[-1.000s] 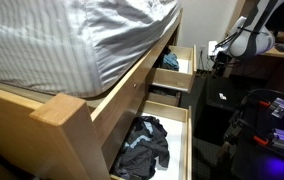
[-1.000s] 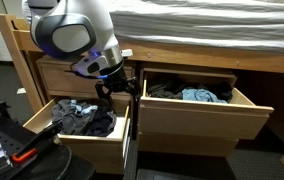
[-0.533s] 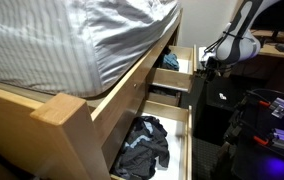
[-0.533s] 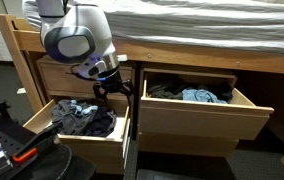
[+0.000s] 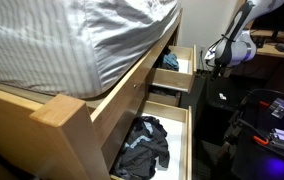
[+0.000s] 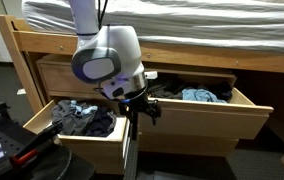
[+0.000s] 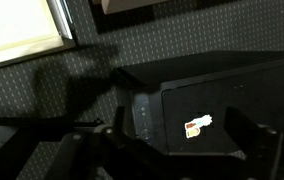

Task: Close the top left and right drawers

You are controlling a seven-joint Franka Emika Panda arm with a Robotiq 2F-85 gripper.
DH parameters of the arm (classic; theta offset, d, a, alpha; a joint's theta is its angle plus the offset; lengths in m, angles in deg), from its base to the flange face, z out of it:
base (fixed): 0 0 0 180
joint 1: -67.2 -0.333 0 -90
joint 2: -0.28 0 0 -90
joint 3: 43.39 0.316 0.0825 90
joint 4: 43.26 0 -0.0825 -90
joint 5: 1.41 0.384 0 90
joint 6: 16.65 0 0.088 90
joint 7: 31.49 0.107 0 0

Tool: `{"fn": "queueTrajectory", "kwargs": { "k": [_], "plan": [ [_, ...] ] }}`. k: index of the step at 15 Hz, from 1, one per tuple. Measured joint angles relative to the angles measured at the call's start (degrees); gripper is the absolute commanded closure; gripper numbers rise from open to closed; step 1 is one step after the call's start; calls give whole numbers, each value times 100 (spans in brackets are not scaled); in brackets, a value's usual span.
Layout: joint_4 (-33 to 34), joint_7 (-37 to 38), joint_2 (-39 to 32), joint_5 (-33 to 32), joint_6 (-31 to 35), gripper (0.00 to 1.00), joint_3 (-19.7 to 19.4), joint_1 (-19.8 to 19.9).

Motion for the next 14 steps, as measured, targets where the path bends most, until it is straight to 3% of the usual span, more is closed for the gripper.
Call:
{"fn": "queueTrajectory", "kwargs": {
  "k": [8, 11, 14],
  "plan": [
    [93, -241, -115, 151, 74, 0, 35, -184],
    [474, -482, -355, 161, 75, 0, 38, -28],
    [931, -523, -652, 341, 80, 0, -196, -54]
  ]
}}
